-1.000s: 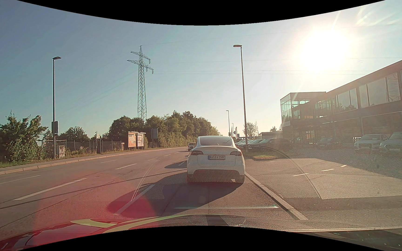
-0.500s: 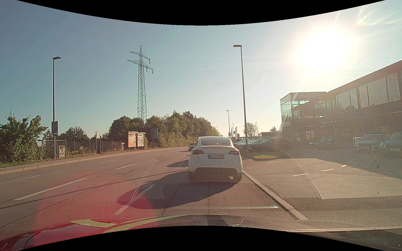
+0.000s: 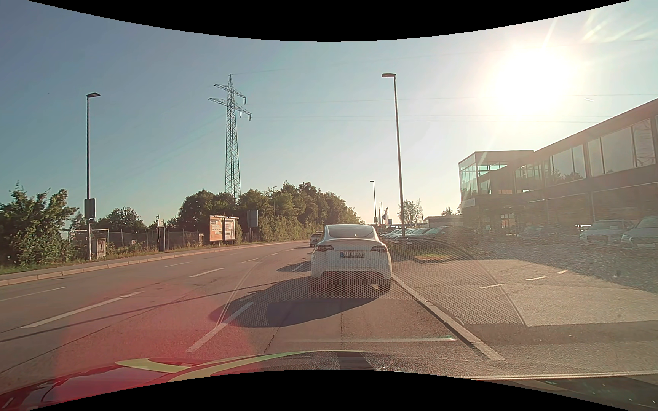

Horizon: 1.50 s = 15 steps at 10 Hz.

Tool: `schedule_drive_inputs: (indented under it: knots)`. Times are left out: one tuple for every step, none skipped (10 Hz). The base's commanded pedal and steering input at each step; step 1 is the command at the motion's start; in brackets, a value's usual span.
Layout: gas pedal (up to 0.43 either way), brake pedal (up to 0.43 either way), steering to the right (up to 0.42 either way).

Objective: Follow the waypoints while adhering to traffic rules and regulations

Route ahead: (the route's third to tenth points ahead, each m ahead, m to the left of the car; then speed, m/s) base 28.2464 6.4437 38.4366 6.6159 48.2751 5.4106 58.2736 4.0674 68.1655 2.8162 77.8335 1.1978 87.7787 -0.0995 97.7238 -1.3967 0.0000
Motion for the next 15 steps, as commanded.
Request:
schedule_drive_inputs:
  knots:
    - [0.0,0.0,0.009]
    - [0.0,0.0,0.009]
    - [0.0,0.0,0.009]
    - [0.0,0.0,0.009]
    - [0.0,0.0,0.009]
    - [0.0,0.0,0.009]
    - [0.0,0.0,0.009]
    - [0.0,0.0,0.009]
    - [0.0,0.0,0.009]
    - [0.0,0.0,0.009]
    - [0.0,0.0,0.009]
    - [0.0,0.0,0.009]
    - [0.0,0.0,0.009]
    - [0.0,0.0,0.009]
    - [0.0,0.0,0.009]
